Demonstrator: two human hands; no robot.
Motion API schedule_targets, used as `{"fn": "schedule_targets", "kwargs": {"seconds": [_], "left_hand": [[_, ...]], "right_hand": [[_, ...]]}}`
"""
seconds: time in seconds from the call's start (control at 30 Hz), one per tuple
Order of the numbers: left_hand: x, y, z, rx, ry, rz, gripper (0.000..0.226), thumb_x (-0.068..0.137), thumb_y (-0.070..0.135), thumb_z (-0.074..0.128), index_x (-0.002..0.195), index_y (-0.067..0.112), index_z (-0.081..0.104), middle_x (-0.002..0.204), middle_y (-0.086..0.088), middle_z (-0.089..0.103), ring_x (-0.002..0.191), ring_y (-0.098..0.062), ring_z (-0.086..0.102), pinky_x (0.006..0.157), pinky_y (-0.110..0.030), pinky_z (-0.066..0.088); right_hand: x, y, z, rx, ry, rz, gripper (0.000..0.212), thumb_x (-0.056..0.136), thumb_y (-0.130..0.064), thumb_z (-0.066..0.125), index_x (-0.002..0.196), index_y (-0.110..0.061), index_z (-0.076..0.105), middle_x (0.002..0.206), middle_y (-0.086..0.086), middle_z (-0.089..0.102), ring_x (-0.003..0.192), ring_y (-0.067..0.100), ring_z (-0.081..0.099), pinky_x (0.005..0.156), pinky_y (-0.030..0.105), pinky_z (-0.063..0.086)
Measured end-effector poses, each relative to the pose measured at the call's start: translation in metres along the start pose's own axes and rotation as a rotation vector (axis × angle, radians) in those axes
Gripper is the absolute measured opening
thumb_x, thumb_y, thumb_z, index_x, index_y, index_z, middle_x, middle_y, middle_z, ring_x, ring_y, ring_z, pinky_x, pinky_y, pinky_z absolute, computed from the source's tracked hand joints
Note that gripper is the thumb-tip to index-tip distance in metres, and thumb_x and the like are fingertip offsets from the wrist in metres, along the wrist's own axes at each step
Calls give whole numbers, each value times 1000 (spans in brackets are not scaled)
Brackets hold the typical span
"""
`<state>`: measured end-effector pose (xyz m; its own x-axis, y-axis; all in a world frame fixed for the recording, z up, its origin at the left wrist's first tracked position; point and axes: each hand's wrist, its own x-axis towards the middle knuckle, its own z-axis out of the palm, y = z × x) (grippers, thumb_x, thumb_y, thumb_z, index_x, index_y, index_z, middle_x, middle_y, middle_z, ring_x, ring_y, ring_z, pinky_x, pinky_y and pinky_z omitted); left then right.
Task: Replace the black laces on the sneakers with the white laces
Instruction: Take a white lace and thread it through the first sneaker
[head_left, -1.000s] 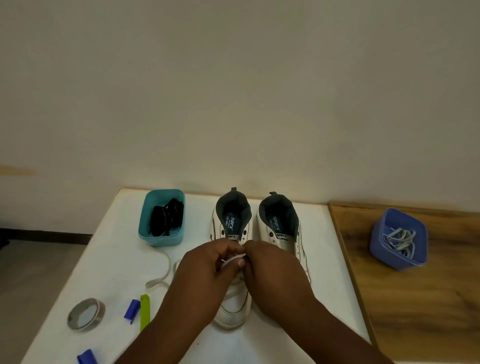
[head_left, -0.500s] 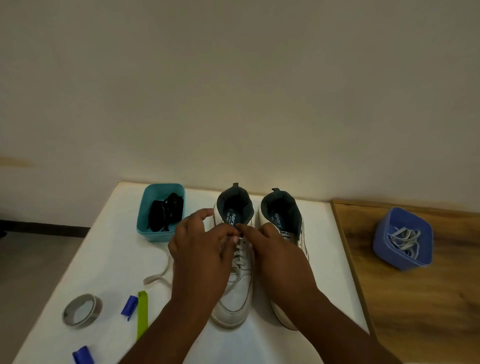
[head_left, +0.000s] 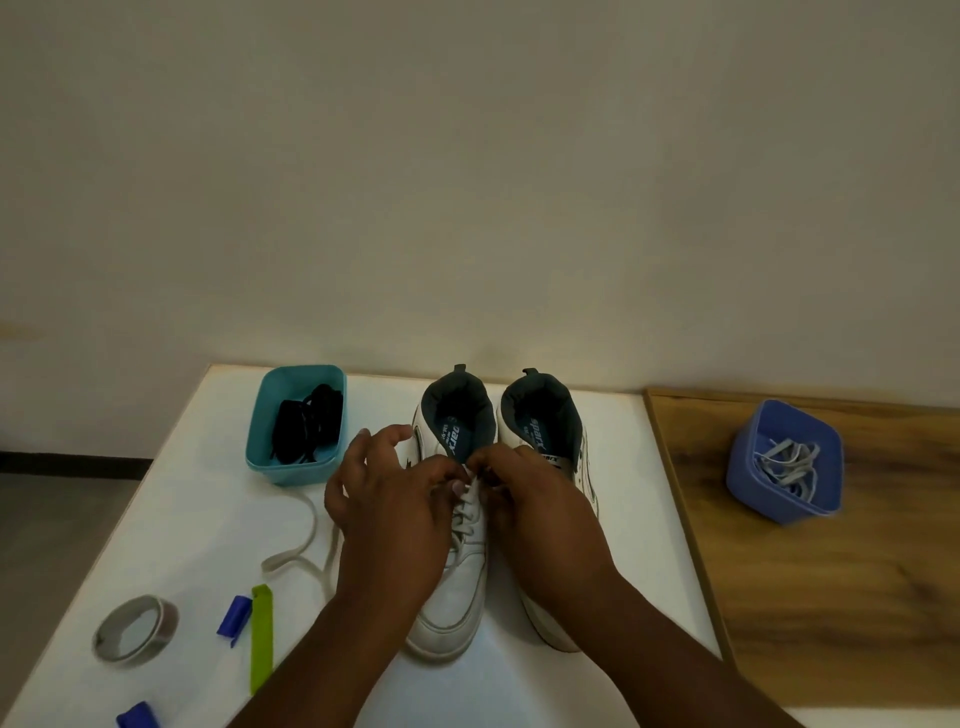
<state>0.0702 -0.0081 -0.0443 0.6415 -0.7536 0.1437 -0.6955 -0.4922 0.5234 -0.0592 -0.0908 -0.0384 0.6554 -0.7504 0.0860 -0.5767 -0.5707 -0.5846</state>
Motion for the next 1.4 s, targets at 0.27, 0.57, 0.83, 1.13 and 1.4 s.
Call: {"fn": "schedule_targets", "kwargs": {"seconds": [0.27,0.57,0.83,1.13,1.4], "left_hand": [[3,-1,4,-59,-54,-86,11,90,40,69,100,45,73,147,4,44,143,-29,27,112,-57,30],[2,4,4,-63,-105,-137,15,95,45,61,106,46,70,149,8,38,147,-24,21,117,-54,20],[4,3,-2,-38,-219,-107,26,100,52,45,115,48,66,157,10,25,152,-22,1,122,-55,1],[-5,0,-14,190,-277,40,83,69,96,19,140,57,37,165,6,12,153,-25,-6,118,-59,-4],[-6,-2,-15,217,-246,40,78,72,92,32,139,53,39,163,4,19,153,-28,-1,117,-61,-5]], "right_hand": [[1,6,3,109,15,121,11,95,-32,65,106,-33,62,94,-13,66,86,4,63,81,28,56],[1,5,-1,91,35,83,13,97,-30,65,105,-26,74,100,-8,71,90,6,63,87,25,52],[0,9,5,8,18,74,19,102,-37,55,103,-28,71,97,-11,67,84,3,56,85,20,48],[4,-36,-54,1041,661,212,16,110,-15,36,103,-15,50,90,9,72,68,23,67,60,35,55],[-5,-13,-24,-156,229,-144,34,95,-26,69,129,-26,63,117,-8,46,110,6,44,89,20,47]]}}
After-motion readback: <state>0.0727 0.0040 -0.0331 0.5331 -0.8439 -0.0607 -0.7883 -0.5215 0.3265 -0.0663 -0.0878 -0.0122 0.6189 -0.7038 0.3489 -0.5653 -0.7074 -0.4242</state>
